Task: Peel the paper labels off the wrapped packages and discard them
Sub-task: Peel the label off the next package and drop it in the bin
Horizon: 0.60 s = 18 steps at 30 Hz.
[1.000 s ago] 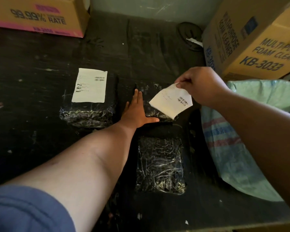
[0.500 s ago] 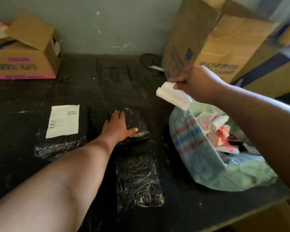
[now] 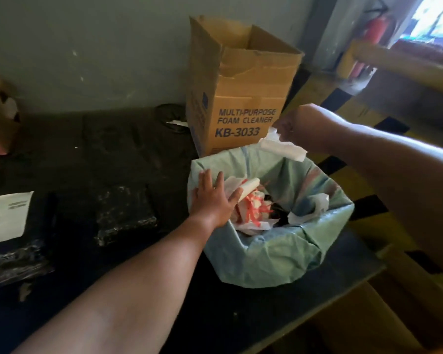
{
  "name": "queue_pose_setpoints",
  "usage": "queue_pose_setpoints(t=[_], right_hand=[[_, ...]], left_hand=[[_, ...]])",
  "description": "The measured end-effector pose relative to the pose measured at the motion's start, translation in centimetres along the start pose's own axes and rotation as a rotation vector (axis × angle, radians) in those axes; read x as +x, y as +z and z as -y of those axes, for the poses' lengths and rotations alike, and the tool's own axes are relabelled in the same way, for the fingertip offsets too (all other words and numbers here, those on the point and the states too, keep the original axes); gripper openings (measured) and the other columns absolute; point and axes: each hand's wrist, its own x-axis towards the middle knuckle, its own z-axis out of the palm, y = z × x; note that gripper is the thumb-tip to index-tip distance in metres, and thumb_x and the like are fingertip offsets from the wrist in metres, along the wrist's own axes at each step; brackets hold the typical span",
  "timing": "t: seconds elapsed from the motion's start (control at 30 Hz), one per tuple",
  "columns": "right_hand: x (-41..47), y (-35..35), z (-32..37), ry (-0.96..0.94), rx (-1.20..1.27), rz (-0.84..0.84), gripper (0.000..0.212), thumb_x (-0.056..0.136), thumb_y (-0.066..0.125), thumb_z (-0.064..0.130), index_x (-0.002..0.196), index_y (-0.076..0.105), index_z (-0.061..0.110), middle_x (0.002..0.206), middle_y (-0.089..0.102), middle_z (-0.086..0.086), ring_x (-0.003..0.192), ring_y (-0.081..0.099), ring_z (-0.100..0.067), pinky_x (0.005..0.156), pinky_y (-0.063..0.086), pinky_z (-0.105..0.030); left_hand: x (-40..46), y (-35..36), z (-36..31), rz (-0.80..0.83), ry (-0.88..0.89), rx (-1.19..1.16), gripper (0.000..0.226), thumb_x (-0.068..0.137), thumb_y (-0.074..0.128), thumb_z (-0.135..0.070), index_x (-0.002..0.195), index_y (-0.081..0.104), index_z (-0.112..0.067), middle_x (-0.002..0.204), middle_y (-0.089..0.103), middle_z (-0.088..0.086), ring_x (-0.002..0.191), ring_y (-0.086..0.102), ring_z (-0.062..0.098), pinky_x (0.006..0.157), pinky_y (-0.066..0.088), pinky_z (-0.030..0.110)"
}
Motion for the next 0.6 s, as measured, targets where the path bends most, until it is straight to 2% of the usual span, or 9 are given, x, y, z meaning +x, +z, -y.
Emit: queue_pose_setpoints(t=[0.1, 0.2, 0.23, 0.33, 0.47, 0.53, 0.6], right_hand=[[-1.2, 0.1, -2.8, -0.001, 0.004, 0.010, 0.027, 0.092, 0.059, 0.018, 0.116, 0.070, 0.018, 0.092, 0.066, -0.003, 0.090, 0.065, -0.026, 0.080, 0.052, -0.035], [-2.1, 0.5, -5.0, -0.044, 0.021, -0.062, 0.025, 0.089, 0.066, 0.021, 0.113, 0.073, 0.020, 0.105, 0.069, 0.000, 0.097, 0.066, -0.021, 0.081, 0.053, -0.030], [-2.3, 0.6, -5.4, -0.050, 0.038, -0.106, 0.021, 0.089, 0.067, 0.022, 0.109, 0.075, 0.020, 0.105, 0.069, 0.001, 0.094, 0.066, -0.019, 0.078, 0.053, -0.028], [-2.5, 1.1, -6.5, -0.064, 0.090, -0.220, 0.017, 0.093, 0.061, 0.024, 0.092, 0.077, 0.017, 0.093, 0.070, -0.001, 0.078, 0.065, -0.018, 0.067, 0.055, -0.031], [-2.4, 1.5, -7.4, 0.020, 0.094, -0.220, 0.020, 0.092, 0.059, 0.034, 0.090, 0.077, 0.027, 0.088, 0.073, 0.004, 0.076, 0.069, -0.017, 0.068, 0.060, -0.035], [-2.1, 2.0, -8.0, 0.039, 0.077, -0.210, 0.019, 0.091, 0.059, 0.033, 0.088, 0.077, 0.027, 0.088, 0.075, 0.004, 0.076, 0.070, -0.016, 0.068, 0.061, -0.036], [-2.0, 2.4, -8.5, 0.043, 0.100, -0.226, 0.016, 0.092, 0.062, 0.029, 0.095, 0.077, 0.030, 0.093, 0.075, 0.007, 0.078, 0.070, -0.013, 0.070, 0.061, -0.033]], left_hand=[[0.0, 0.6, -0.4, 0.009, -0.071, -0.028, 0.081, 0.098, 0.028, -0.068, 0.160, 0.007, -0.020, 0.168, -0.009, 0.009, 0.153, -0.016, 0.022, 0.123, 0.004, 0.046], [0.1, 0.4, -0.3, 0.034, -0.080, 0.020, 0.081, 0.098, 0.028, -0.067, 0.161, 0.006, -0.022, 0.168, -0.010, 0.007, 0.153, -0.018, 0.020, 0.123, 0.003, 0.047], [0.0, 0.3, -0.4, 0.046, -0.086, 0.034, 0.080, 0.098, 0.028, -0.067, 0.161, 0.006, -0.022, 0.168, -0.011, 0.006, 0.152, -0.019, 0.019, 0.123, 0.002, 0.046], [0.0, 0.1, -0.9, 0.078, -0.104, 0.065, 0.079, 0.098, 0.027, -0.068, 0.161, 0.005, -0.024, 0.168, -0.015, 0.004, 0.151, -0.023, 0.017, 0.122, -0.003, 0.046], [0.2, 0.1, -0.9, 0.083, -0.123, 0.068, 0.079, 0.097, 0.028, -0.070, 0.161, 0.007, -0.027, 0.168, -0.015, 0.001, 0.150, -0.025, 0.016, 0.121, -0.005, 0.046], [0.3, 0.2, -0.8, 0.084, -0.123, 0.065, 0.079, 0.097, 0.028, -0.070, 0.161, 0.009, -0.028, 0.168, -0.015, 0.001, 0.150, -0.026, 0.015, 0.121, -0.005, 0.046], [0.3, 0.4, -0.7, 0.077, -0.120, 0.063, 0.079, 0.097, 0.028, -0.070, 0.161, 0.010, -0.029, 0.168, -0.014, 0.000, 0.150, -0.025, 0.015, 0.122, -0.005, 0.047]])
